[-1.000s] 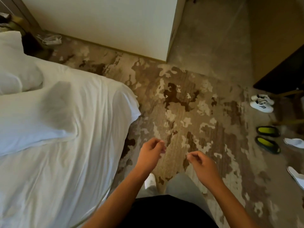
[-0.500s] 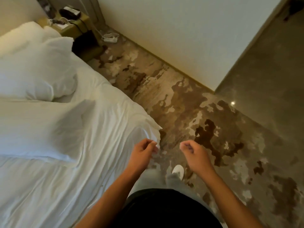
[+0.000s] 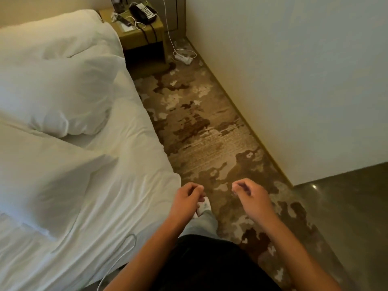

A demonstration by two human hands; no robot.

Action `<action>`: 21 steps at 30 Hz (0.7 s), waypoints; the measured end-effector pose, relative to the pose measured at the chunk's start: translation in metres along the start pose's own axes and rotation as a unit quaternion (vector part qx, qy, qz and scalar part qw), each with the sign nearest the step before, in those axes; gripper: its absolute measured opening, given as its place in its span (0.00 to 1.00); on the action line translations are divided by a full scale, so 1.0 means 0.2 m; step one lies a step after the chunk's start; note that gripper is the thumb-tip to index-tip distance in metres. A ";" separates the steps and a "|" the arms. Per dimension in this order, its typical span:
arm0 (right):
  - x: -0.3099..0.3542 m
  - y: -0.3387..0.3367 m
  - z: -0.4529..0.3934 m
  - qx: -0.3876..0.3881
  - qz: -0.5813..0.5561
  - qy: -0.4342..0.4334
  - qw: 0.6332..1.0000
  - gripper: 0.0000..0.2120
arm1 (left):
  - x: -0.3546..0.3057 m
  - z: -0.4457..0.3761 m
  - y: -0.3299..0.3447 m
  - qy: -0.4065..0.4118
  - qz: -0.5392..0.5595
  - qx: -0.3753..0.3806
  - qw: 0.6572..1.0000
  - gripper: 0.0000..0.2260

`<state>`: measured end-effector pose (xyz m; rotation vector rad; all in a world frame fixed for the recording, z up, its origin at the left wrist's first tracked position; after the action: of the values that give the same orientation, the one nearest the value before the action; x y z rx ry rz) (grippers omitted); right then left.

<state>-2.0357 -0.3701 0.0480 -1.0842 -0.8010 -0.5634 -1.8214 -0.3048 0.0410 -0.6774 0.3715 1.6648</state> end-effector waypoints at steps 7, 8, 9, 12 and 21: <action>-0.09 -0.35 -0.73 0.009 0.003 0.038 0.999 0.07 | -0.80 -0.50 0.23 0.019 0.025 0.024 0.999 0.08; -0.10 -0.38 -0.85 0.014 -0.001 0.041 0.999 0.07 | -0.91 -0.58 0.23 0.027 0.030 0.022 0.999 0.08; -0.10 -0.39 -0.98 0.022 -0.005 0.045 0.999 0.07 | -1.01 -0.65 0.22 0.034 0.038 0.015 0.999 0.08; -0.06 -0.40 -1.40 0.065 -0.007 0.037 0.997 0.06 | -1.28 -0.87 0.15 0.048 0.078 -0.027 0.995 0.08; 0.49 -0.19 -2.77 0.271 0.032 -0.108 0.956 0.08 | -1.72 -1.31 -0.19 -0.043 0.235 -0.216 0.947 0.08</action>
<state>-1.8443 -0.8989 0.0130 -0.6640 -1.0320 -0.1480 -1.6936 -0.7183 0.0548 -0.8816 0.1024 2.2589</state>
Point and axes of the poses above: each hand's wrist, its own z-axis away from the middle knuckle, its own y-axis out of the palm, x = y × z, the point moved 5 cm from there along -z, towards the middle knuckle, and after that the axes turned 14 degrees about -y, right-handed, at the moved point
